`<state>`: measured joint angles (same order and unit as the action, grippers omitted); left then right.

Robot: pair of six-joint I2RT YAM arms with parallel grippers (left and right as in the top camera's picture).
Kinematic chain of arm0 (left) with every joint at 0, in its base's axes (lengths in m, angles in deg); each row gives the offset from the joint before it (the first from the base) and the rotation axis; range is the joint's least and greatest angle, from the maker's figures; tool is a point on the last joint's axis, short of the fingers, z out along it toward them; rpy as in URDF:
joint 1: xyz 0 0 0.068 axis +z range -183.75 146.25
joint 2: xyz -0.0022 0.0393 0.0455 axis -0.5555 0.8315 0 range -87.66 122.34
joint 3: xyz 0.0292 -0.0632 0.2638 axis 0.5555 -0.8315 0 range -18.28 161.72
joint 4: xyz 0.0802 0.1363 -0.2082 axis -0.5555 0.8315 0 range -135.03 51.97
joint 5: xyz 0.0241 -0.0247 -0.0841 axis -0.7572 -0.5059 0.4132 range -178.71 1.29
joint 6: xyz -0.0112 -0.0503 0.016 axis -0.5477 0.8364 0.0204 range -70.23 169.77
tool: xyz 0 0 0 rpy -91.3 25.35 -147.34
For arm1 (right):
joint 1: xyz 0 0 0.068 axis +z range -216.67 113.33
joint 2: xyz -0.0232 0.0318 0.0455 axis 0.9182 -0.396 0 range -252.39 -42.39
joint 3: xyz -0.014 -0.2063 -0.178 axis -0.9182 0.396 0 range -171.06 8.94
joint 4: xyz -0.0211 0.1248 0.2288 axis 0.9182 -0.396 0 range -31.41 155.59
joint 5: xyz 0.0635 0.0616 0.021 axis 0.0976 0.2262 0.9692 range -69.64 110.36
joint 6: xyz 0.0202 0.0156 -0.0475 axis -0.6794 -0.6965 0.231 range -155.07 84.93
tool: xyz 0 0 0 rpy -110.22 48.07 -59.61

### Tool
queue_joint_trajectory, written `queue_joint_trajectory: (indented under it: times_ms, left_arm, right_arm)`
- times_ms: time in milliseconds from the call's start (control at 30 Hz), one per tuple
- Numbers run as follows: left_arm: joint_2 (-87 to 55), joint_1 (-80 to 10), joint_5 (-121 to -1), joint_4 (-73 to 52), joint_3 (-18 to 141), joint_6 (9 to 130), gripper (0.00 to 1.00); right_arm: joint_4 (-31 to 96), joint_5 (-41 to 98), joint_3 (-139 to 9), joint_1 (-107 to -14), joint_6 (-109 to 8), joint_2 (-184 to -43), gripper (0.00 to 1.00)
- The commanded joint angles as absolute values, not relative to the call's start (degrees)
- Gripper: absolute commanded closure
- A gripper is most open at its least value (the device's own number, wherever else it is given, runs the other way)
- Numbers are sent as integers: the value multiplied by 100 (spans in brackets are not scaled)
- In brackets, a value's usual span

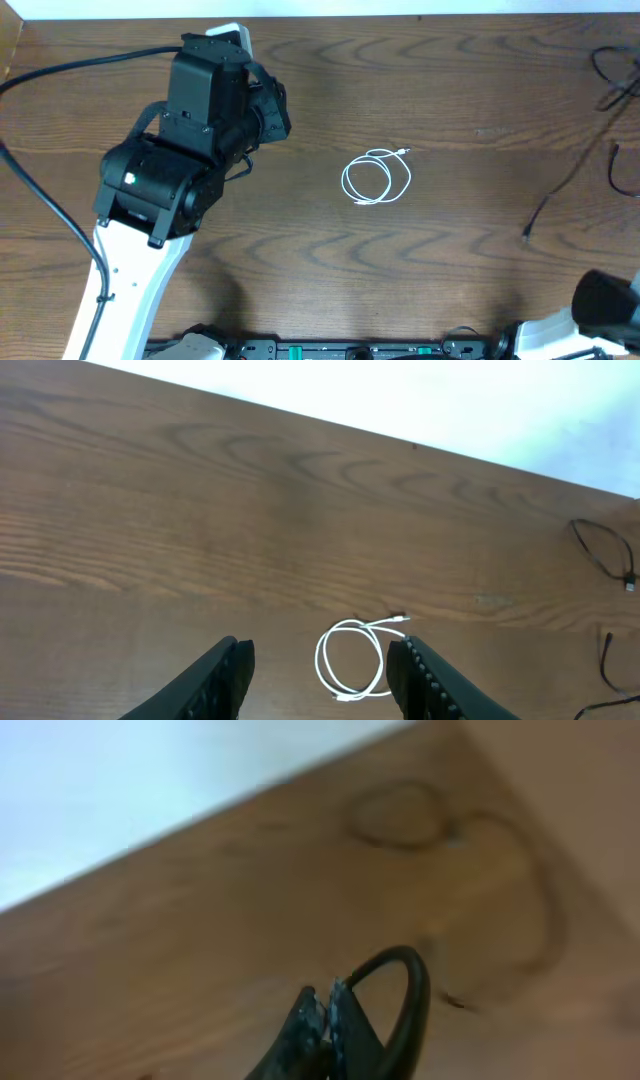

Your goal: Untangle cables

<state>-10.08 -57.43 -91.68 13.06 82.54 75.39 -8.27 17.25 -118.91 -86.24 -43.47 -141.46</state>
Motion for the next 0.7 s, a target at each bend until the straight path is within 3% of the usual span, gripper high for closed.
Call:
queue_joint_trajectory:
  times_ms: [0,267,500,533,667]
  left_arm:
    - [-911,-5717,-9148,1301,8278,7487,51]
    - [-774,-5717,-9067,1301,8278,7489,51]
    - [-686,-5719,-9067,1295,8278,7489,51]
    - [-673,-5719,-9067,1297,8278,7489,51]
    - [-629,-5719,-9065,1297,8278,7489,51]
  right_arm:
    - [-799,449,-11865,-8836,-4223,-14528,99]
    - [-443,-631,-11865,-9007,-4225,-15625,99]
    - [-198,-419,-11865,-9011,-4232,-16847,98]
    - [-154,-279,-11865,-9027,-4229,-16989,94]
    - [-113,210,-11865,-9112,-4232,-17411,40]
